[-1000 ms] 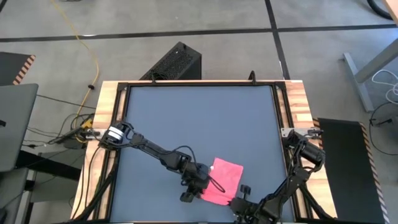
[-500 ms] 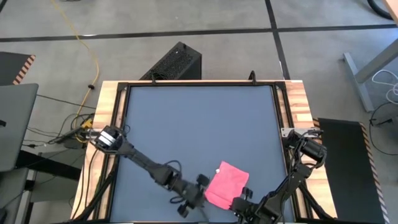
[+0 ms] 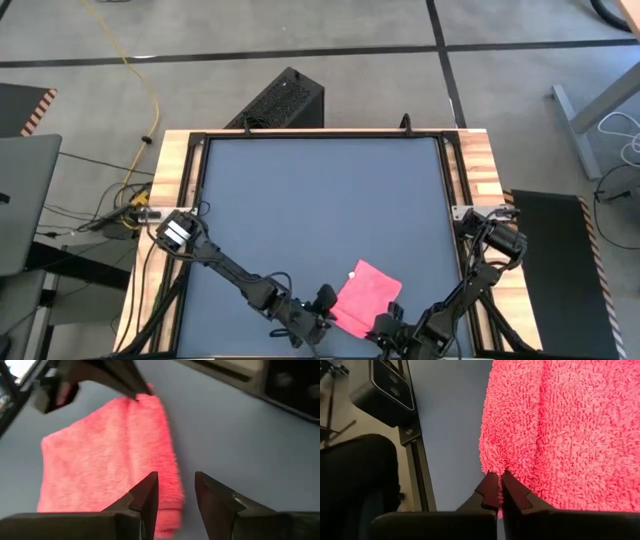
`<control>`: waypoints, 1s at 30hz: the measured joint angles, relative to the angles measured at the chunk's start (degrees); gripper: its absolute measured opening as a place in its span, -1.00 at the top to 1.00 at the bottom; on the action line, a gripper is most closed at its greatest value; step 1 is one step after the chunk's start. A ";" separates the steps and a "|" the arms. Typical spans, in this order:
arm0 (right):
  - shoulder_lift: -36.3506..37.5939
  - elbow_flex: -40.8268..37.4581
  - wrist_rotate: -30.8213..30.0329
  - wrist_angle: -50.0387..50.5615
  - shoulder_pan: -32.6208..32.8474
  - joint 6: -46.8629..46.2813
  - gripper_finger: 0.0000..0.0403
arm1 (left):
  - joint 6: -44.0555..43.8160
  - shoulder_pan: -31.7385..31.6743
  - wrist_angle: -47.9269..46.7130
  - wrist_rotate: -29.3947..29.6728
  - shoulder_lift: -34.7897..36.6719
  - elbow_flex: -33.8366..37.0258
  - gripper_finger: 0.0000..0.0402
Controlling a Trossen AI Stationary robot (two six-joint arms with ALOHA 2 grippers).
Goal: Roll towel
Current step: Roll the microfiber towel
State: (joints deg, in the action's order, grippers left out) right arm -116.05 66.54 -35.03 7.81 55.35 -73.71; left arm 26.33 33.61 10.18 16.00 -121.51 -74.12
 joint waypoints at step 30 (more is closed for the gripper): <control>-0.26 -0.59 -0.41 -3.79 0.84 -10.43 0.89 | -20.91 -7.77 -3.56 -13.47 -3.05 -0.14 0.98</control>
State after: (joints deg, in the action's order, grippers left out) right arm -116.31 65.95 -35.44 4.03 56.19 -84.14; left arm 5.42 25.84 6.62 2.53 -124.56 -74.26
